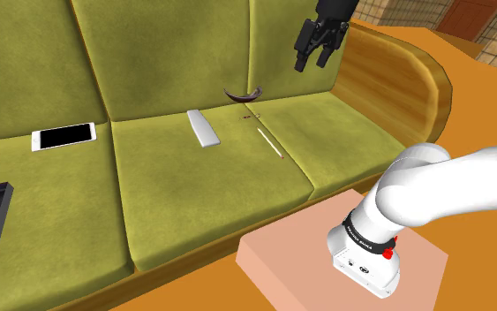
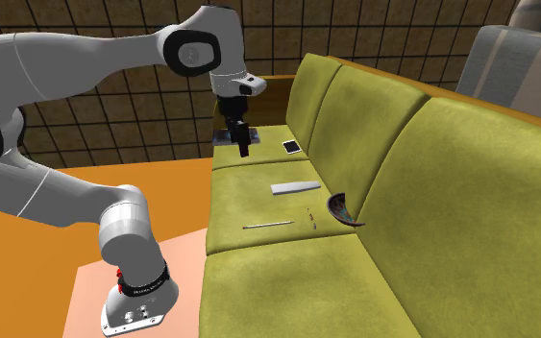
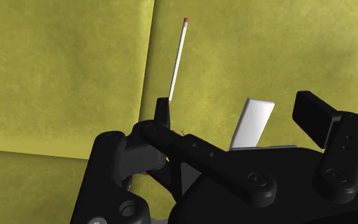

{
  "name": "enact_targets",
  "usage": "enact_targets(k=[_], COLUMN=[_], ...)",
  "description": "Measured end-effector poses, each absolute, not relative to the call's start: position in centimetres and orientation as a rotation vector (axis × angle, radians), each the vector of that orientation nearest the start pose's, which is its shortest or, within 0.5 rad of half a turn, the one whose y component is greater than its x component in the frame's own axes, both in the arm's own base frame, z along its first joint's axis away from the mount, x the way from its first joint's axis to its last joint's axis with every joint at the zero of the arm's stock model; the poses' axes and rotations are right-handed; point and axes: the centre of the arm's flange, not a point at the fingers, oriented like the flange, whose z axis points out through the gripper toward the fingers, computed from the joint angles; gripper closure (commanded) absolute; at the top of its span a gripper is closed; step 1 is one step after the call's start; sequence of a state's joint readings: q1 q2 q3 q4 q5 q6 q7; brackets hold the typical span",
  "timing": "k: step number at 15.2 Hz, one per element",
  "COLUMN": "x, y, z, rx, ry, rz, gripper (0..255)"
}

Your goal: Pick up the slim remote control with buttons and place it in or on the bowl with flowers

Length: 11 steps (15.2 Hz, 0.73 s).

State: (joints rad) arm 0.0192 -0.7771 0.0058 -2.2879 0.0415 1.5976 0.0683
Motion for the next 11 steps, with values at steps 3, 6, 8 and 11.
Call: enact_targets(k=[3, 6, 8, 11], x=[32.5, 35.3, 36.8, 39.4], y=[1.9, 3.2, 4.3, 6.3], z=[61.3, 59.0, 57.4, 55.2], rx=[-3.099, -3.104, -3.107, -3.111], ry=[0.083, 0.116, 0.140, 0.176], rz=[-0.127, -0.117, -0.111, -0.102], gripper=[0, 0, 0, 0])
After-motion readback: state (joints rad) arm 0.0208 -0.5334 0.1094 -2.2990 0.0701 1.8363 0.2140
